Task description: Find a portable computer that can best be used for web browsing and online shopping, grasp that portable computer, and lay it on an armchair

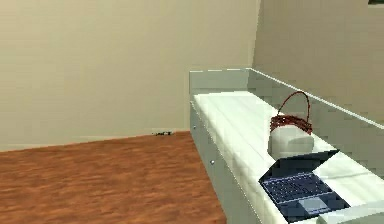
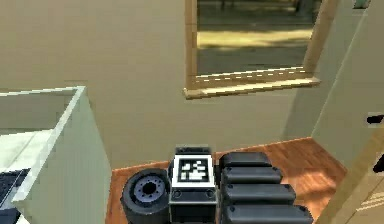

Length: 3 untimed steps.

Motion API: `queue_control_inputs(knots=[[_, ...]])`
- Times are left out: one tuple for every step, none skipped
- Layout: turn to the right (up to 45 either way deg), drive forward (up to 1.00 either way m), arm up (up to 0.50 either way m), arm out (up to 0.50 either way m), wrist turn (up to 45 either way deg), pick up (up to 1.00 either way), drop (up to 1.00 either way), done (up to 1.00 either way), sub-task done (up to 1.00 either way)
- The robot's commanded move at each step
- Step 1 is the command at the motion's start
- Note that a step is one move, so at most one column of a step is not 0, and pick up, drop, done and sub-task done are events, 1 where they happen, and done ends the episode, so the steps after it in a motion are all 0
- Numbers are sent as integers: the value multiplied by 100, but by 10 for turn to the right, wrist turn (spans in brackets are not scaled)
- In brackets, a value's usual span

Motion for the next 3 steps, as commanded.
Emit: queue_control_inputs(knots=[[0,80,0,0,0,0,0,0,0],[0,0,0,6,0,0,0,0,0],[0,0,0,0,450,0,0,0,0]])
